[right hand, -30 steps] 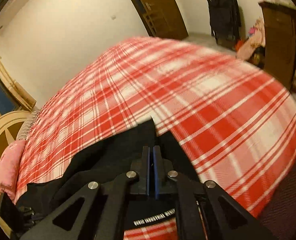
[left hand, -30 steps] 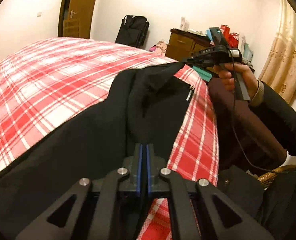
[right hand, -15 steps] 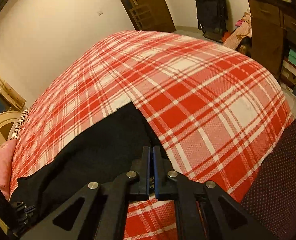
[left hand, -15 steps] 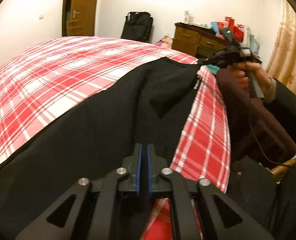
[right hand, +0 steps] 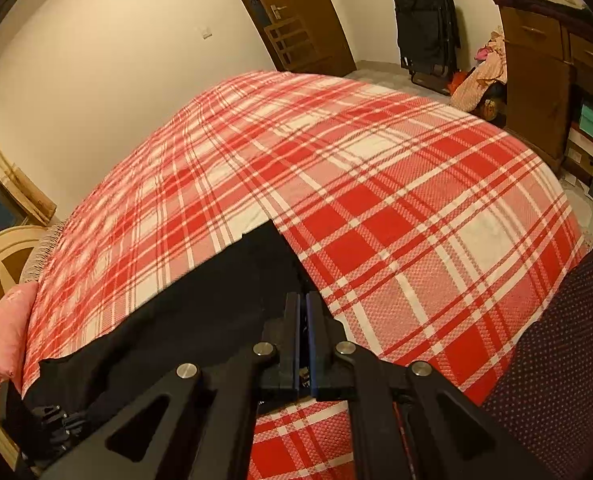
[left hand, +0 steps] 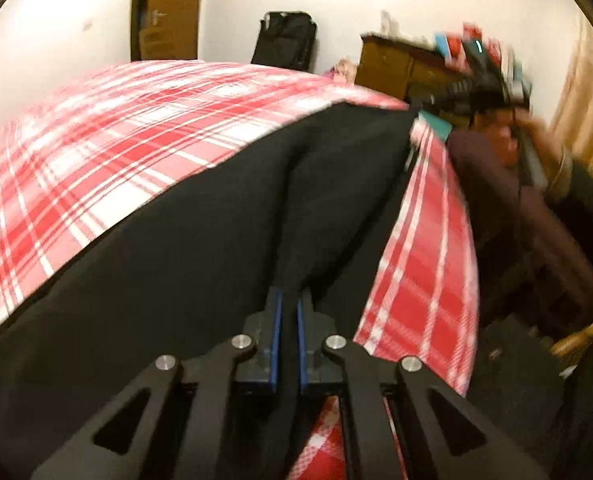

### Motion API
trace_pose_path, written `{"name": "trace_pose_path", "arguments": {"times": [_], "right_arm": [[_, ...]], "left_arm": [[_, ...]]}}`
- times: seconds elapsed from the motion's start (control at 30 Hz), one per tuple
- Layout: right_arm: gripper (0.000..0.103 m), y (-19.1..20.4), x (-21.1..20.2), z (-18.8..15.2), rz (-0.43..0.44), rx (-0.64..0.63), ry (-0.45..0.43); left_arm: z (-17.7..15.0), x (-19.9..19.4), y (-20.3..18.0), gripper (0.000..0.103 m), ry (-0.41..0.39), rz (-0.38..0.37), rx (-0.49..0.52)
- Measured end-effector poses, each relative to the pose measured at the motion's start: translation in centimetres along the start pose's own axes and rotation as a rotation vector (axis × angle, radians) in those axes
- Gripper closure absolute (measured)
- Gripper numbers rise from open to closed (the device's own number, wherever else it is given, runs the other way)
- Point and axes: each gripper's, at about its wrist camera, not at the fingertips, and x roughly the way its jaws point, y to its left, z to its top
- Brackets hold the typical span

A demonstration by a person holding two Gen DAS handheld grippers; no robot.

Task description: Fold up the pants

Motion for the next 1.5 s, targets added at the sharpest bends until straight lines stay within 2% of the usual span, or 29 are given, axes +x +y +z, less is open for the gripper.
{"name": "trace_pose_path", "arguments": {"times": [0.13, 0.23, 0.33, 0.4, 0.43, 0.5, 0.6, 0.67, 0.73, 0.77, 0.83, 0.87, 0.9, 1.0, 1.2, 1.4, 1.5], "right_arm": [[0.103, -0.8, -0.9, 0.1, -0.057, 0.001, -0.015], [0.103, -2.0, 0.0, -0.3, -0.077, 0.027, 0.019], [0.103, -2.1, 1.3, -1.0, -0.039, 0.034, 0.085], [0.099, -1.8, 1.4, -1.1, -0.037, 0.040, 0.074], [0.095, -1.8, 1.5, -1.1, -0.028, 0.050, 0.068], [0.051, -1.6, 1.5, -0.9, 0.011, 0.068, 0.067], [0.050, -0.9, 1.9, -1.0, 0.025, 0.054, 0.089], [0.050, -0.2, 2.5, -1.4, -0.005, 0.025, 0.114], [0.056, -0.1, 2.9, -1.7, -0.008, 0.019, 0.132], [0.065, 0.0, 3.1, -1.9, -0.013, 0.012, 0.146], [0.075, 0.1, 3.5, -2.1, -0.041, -0.002, 0.161], [0.094, 0.2, 3.7, -2.2, -0.052, -0.014, 0.167], [0.097, 0.2, 3.8, -2.2, -0.056, -0.023, 0.173], [0.101, 0.7, 3.3, -1.9, -0.061, -0.043, 0.151], [0.101, 1.4, 0.2, -0.4, -0.079, -0.074, 0.060], [0.101, 0.3, 1.7, -1.4, -0.143, -0.069, 0.117], [0.101, -0.5, 2.5, -2.2, -0.160, -0.062, 0.145]], "left_arm": [[-0.1, -1.4, -0.4, 0.097, -0.036, -0.041, 0.008], [-0.7, -0.4, -0.9, 0.097, -0.008, -0.052, 0.026], [-1.3, 0.4, -0.8, 0.097, 0.011, -0.042, 0.022], [-1.3, 0.2, -0.5, 0.097, 0.003, -0.048, 0.007], [-1.2, 0.2, -0.5, 0.097, 0.002, -0.044, 0.009], [-1.0, 0.1, -0.5, 0.097, 0.001, -0.046, 0.013], [-1.0, 0.0, -0.5, 0.097, 0.002, -0.044, 0.021], [-1.0, 0.1, -0.5, 0.097, 0.003, -0.041, 0.025], [-0.9, 0.2, -0.7, 0.097, 0.005, -0.036, 0.029], [-0.9, 0.2, -0.8, 0.097, 0.005, -0.033, 0.032], [-0.8, 0.2, -0.9, 0.097, 0.007, -0.029, 0.038], [-0.7, 0.2, -0.9, 0.097, 0.007, -0.027, 0.042], [-0.6, 0.2, -0.9, 0.097, 0.004, -0.025, 0.044], [-0.3, -0.5, -0.9, 0.097, -0.018, -0.028, 0.043], [0.4, -1.8, -1.3, 0.097, -0.060, -0.034, 0.053], [-1.2, 0.3, -1.3, 0.097, -0.013, -0.031, 0.056], [-1.4, 0.6, -1.2, 0.097, -0.017, -0.035, 0.052]]}}
